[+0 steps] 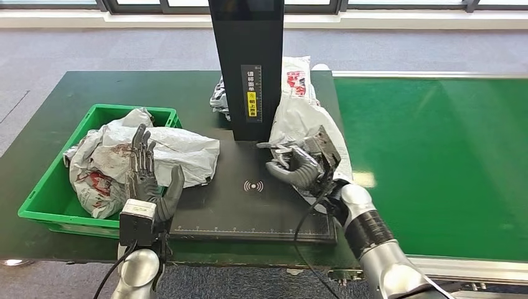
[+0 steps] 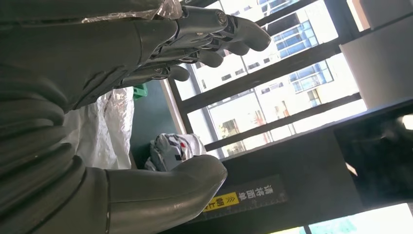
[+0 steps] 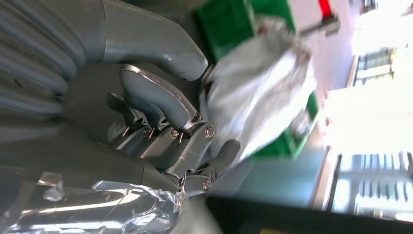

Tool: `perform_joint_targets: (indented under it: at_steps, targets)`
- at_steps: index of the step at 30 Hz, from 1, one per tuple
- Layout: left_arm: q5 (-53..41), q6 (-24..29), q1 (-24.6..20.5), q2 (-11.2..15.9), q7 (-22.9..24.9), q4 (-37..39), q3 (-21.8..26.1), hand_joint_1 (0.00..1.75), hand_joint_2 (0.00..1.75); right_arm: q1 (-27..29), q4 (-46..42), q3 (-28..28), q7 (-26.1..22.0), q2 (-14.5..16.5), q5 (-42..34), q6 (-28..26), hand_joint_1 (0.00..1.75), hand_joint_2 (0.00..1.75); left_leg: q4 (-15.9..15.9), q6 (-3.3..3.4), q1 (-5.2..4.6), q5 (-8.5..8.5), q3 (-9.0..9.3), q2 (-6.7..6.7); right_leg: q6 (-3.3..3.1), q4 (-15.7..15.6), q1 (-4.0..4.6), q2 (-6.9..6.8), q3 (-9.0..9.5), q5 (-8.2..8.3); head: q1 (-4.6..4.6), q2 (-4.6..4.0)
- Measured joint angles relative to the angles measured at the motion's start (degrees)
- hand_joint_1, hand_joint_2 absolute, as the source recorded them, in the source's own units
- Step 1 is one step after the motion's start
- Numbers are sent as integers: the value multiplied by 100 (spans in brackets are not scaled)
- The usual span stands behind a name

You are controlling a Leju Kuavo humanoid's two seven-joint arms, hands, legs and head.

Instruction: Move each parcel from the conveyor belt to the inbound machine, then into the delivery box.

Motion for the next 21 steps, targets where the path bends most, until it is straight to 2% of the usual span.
perform_joint_targets:
  at_steps: [5,21]
  targets:
    - [19,35,-10,8,-13,-2,0,0,175,0,-265,571,33,98,-208,-69,175,175,1,2,-5,0,-5,-5,5,0,-1,-4,2,-2,0,0]
    - [137,190,34,26,-57,-75,0,0,175,41,-608,1519,156,191,-665,-105,175,175,9,6,-7,-2,-9,-12,10,-1,-8,-5,3,-1,0,0]
